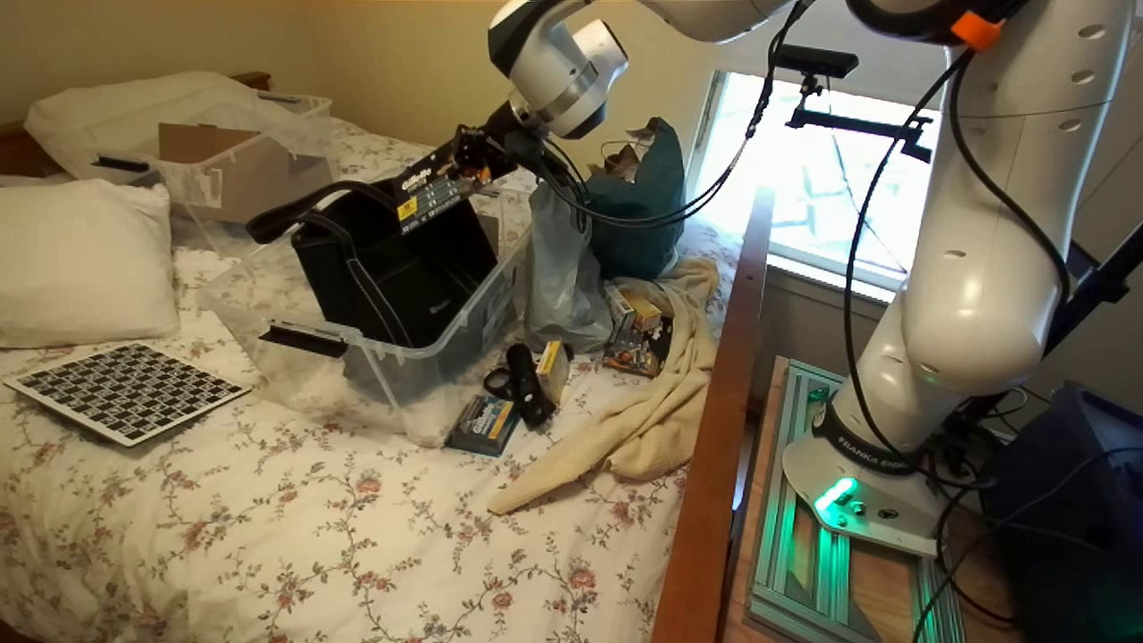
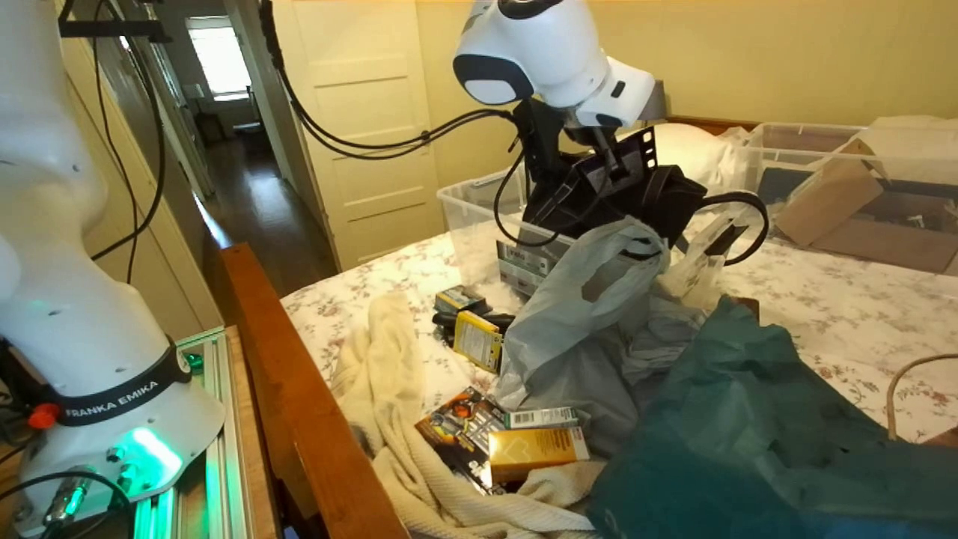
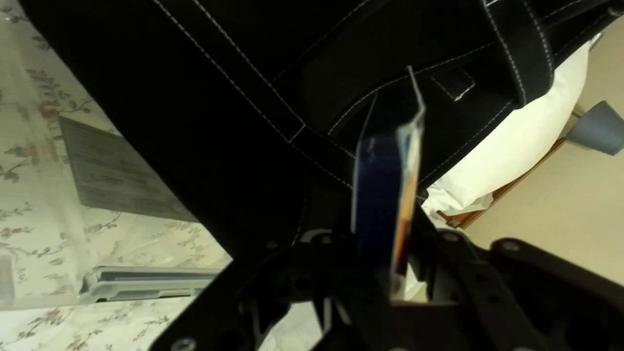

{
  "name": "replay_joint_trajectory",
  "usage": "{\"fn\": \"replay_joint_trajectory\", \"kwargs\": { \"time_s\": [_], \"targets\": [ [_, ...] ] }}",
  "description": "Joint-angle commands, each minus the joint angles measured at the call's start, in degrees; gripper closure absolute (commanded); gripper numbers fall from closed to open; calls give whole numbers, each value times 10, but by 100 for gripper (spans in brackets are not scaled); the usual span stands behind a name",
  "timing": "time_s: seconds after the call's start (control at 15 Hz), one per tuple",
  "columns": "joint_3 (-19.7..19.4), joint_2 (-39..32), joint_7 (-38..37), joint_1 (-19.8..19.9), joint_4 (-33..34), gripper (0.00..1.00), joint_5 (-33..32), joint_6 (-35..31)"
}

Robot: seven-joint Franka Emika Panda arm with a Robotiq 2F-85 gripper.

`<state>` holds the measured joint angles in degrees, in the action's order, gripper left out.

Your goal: Remove the book from the black bag

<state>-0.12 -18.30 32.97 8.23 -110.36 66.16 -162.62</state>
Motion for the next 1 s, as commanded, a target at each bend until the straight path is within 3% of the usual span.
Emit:
{"fn": "replay_joint_trajectory", "kwargs": {
  "time_s": [0.0, 0.4, 0.73, 0.8, 0.93],
  "targets": [
    [3, 37, -9, -20, -46, 93, 27, -108],
    [19, 37, -31, -27, -48, 93, 83, -247],
    [14, 36, -74, -21, -51, 93, 124, -297],
    [15, 22, -57, -22, -37, 73, 103, -284],
    [13, 22, -67, -19, -38, 73, 106, -288]
  ]
}}
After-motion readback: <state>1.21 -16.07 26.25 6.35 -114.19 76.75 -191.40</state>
